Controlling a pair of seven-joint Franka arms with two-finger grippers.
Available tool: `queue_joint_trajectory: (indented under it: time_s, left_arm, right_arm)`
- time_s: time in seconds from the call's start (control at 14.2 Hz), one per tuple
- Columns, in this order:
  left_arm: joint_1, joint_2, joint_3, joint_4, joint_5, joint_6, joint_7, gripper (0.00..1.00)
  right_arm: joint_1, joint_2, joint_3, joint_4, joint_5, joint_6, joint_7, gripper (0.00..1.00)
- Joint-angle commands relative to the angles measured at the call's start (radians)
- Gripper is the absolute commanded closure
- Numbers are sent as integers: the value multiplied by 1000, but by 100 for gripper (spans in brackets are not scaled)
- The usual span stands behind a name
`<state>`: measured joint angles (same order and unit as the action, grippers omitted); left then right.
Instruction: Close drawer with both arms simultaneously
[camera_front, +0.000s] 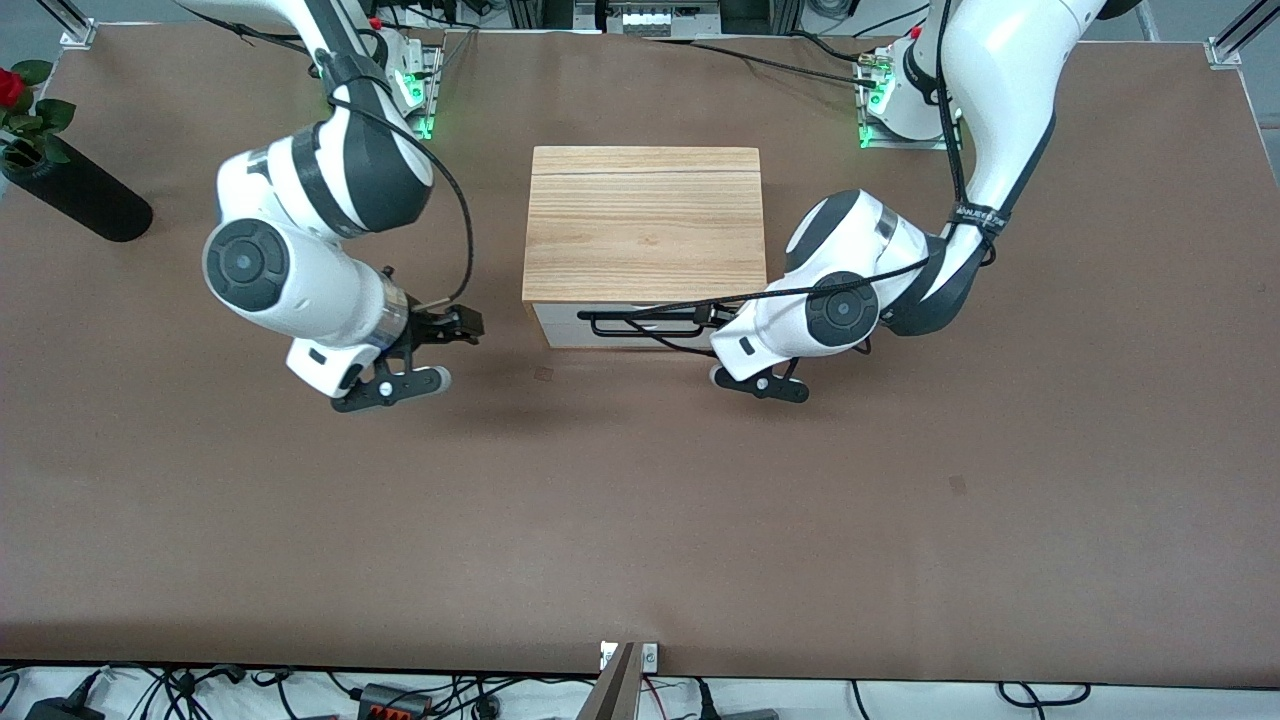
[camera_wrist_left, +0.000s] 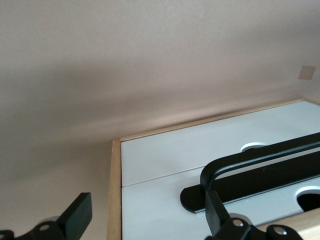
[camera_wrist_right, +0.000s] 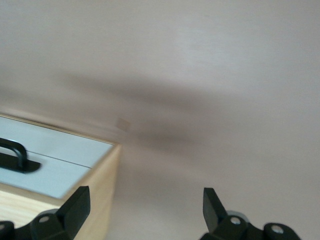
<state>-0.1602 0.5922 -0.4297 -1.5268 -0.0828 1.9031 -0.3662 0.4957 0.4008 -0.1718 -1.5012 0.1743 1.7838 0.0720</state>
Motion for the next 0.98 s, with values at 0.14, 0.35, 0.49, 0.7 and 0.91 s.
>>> queue_joint_trajectory:
  time_s: [0.14,0.35,0.49,0.7,0.91]
  left_arm:
    - [30,-20,8,51,3,-24,-2,0]
    - [39,-44,42,76,3,-30,-3,0]
    - [42,-72,78,76,3,-33,-2,0]
    - [47,-117,149,100,5,-91,6,0]
    - [57,-147,206,160,3,-208,7,0]
  right_arm:
    - [-3,-98,-50,-7,-128,-69,-18,0]
    - [-5,-137,-126,-4,-133,-122,-98,0]
    - [-5,-155,-179,-4,-133,-147,-185,0]
    - [0,-186,-248,-4,-133,-178,-290,0]
    - [-23,-206,-247,22,-136,-248,-294,0]
